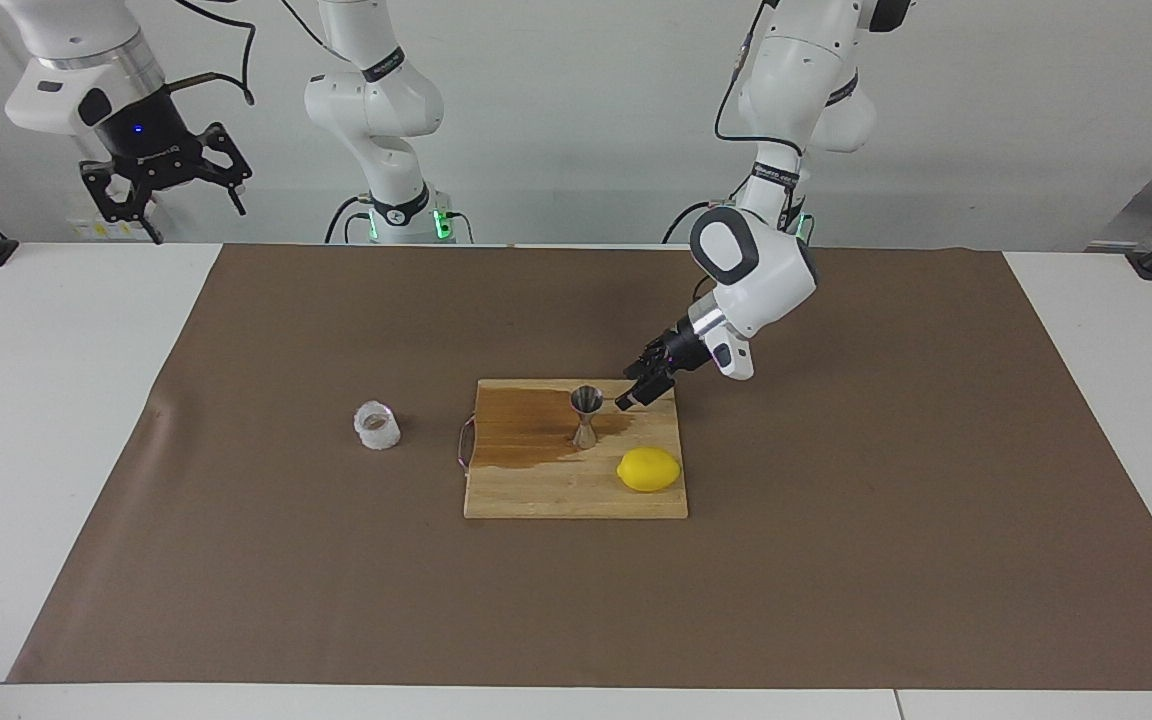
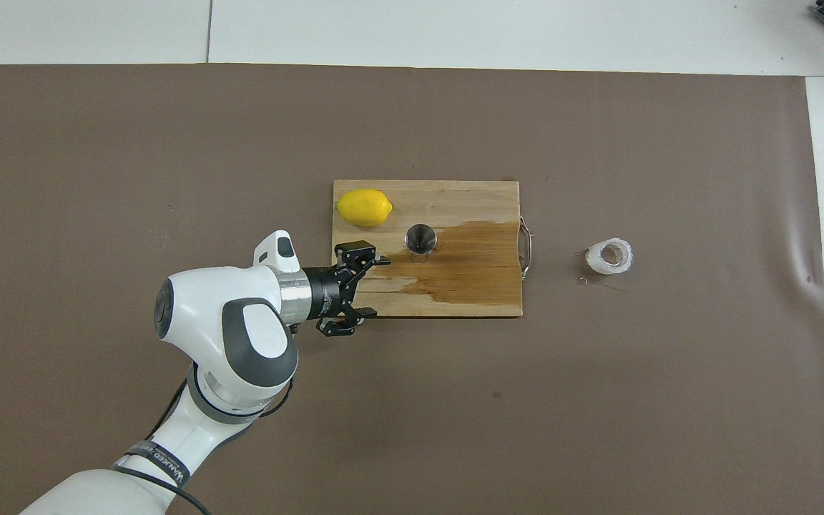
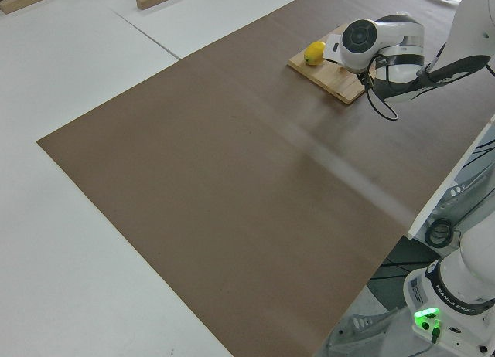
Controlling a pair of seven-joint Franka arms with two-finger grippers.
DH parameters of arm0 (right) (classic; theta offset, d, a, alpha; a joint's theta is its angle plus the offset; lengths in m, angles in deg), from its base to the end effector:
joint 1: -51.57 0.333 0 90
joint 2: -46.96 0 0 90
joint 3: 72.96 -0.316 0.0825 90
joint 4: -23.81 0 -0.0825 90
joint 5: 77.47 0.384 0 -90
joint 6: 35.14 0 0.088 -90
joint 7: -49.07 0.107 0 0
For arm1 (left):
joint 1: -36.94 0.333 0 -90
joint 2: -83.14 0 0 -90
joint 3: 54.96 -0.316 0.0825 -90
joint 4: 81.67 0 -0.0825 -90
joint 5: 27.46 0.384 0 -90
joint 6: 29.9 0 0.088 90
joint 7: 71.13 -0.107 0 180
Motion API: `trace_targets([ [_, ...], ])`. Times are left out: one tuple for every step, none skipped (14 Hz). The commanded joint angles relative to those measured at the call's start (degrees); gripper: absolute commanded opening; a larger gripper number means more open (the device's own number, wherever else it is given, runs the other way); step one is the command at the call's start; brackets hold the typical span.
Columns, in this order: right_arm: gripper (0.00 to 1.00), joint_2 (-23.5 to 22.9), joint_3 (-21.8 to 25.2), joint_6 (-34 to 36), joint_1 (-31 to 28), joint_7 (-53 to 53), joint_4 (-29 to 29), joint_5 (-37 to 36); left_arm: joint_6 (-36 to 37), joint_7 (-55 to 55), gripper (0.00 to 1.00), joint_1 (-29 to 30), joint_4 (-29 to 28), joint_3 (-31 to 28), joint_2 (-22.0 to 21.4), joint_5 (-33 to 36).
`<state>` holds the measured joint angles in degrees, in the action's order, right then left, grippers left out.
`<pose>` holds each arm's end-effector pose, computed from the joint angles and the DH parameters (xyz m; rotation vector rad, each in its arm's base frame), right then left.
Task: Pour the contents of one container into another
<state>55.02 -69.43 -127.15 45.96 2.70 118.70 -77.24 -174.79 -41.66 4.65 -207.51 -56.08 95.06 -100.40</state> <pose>0.5068 -0.0837 0.6623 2.9453 0.9925 0.1332 0.4846 -0.2816 0.2962 2.1039 1.1732 -0.3708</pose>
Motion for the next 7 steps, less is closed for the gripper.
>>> trace_targets([
  [1.0,2.22,-0.01,-5.97,-1.42,-9.24,4.68,-0.14,8.71,0.33,1.0,5.28,0.84,-0.29,-1.98,14.08],
  [1.0,2.22,-0.01,-7.29,-1.42,-11.0,5.3,-0.14,11.88,0.24,1.0,7.48,2.43,-0.29,-1.81,18.49],
  [1.0,2.22,-0.01,-8.43,-1.42,-12.67,5.91,-0.14,14.61,0.07,1.0,9.24,3.92,-0.29,-1.63,22.54],
  [1.0,2.14,-0.01,-9.58,-1.42,-14.87,6.53,0.47,17.07,-0.19,1.0,10.74,5.68,-0.29,-1.46,28.23],
  [1.0,1.88,-0.01,-10.89,-1.95,-17.59,7.41,2.56,20.41,-0.46,1.0,12.32,8.04,-0.29,-1.28,34.9],
  [1.0,1.44,-0.01,-12.56,-3.26,-20.48,8.46,4.93,24.44,-0.63,1.0,13.82,11.29,-0.21,-1.02,40.97],
  [1.0,1.26,-0.01,-13.97,-3.71,-23.38,10.12,6.69,29.18,-0.64,1.0,14.61,15.06,-0.21,0.12,45.91],
])
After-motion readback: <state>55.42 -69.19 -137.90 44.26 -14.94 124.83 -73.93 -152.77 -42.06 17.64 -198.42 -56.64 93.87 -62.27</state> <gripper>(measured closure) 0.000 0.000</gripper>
